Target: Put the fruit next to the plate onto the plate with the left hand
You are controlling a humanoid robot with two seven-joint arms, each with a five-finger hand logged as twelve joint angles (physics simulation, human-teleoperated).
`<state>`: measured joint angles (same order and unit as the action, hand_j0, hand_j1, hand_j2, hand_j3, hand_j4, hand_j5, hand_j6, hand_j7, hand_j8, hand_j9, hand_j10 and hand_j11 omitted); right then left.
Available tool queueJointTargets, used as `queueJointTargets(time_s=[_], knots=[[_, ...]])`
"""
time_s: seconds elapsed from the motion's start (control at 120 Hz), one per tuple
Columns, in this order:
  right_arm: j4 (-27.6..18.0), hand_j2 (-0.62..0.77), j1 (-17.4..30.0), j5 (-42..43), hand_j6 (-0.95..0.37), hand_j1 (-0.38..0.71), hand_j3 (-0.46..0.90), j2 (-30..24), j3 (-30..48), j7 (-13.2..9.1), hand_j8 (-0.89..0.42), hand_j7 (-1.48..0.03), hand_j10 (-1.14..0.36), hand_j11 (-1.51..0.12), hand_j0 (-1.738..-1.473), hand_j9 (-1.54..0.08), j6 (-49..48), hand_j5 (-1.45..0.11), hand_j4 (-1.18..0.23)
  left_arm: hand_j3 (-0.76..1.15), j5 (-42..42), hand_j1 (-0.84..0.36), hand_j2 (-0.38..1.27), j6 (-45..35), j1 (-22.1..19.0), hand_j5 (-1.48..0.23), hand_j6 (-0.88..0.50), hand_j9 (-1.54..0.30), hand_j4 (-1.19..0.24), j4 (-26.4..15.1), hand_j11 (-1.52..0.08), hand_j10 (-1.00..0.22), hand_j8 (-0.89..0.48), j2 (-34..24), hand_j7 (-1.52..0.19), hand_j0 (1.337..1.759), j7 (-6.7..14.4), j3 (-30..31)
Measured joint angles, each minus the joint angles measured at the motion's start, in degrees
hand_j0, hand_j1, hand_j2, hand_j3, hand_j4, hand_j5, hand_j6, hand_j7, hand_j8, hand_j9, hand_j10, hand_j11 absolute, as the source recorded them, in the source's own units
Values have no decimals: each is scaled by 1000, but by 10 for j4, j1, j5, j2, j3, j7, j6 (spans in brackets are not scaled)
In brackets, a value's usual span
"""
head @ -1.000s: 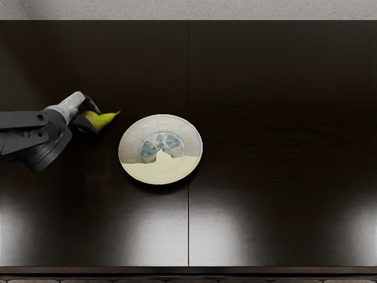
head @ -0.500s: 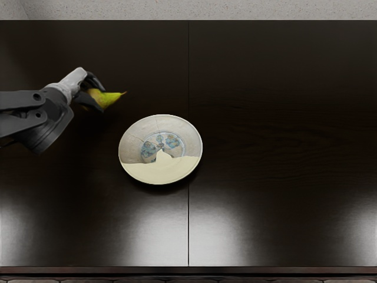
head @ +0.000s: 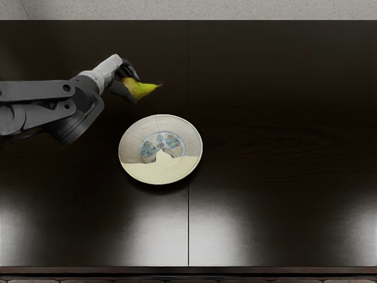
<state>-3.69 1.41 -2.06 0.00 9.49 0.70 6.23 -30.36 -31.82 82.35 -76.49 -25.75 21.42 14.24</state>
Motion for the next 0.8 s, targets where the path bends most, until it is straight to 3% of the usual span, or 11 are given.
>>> queueJointTargets(time_s=[0.125,0.283,0.8], knots=[[0,0,0,0,-1,-349,0,0,0,0,-1,0,-1,0,-1658,0,0,0,-1,0,1,-329,511,-1,1,-1062,-374,-1008,-684,-1,-980,-436,-274,42,-1022,1655,0,0],[0,0,0,0,-1,-349,0,0,0,0,-1,0,-1,0,-1658,0,0,0,-1,0,1,-330,540,0,3,-1077,-364,-1005,-676,-2,-978,-447,-287,66,-1027,1656,0,0],[0,0,0,0,-1,-349,0,0,0,0,-1,0,0,0,-1658,0,0,0,-1,0,1,-351,581,3,-2,-1069,-382,-992,-673,-26,-961,-444,-301,91,-998,1658,0,-1]])
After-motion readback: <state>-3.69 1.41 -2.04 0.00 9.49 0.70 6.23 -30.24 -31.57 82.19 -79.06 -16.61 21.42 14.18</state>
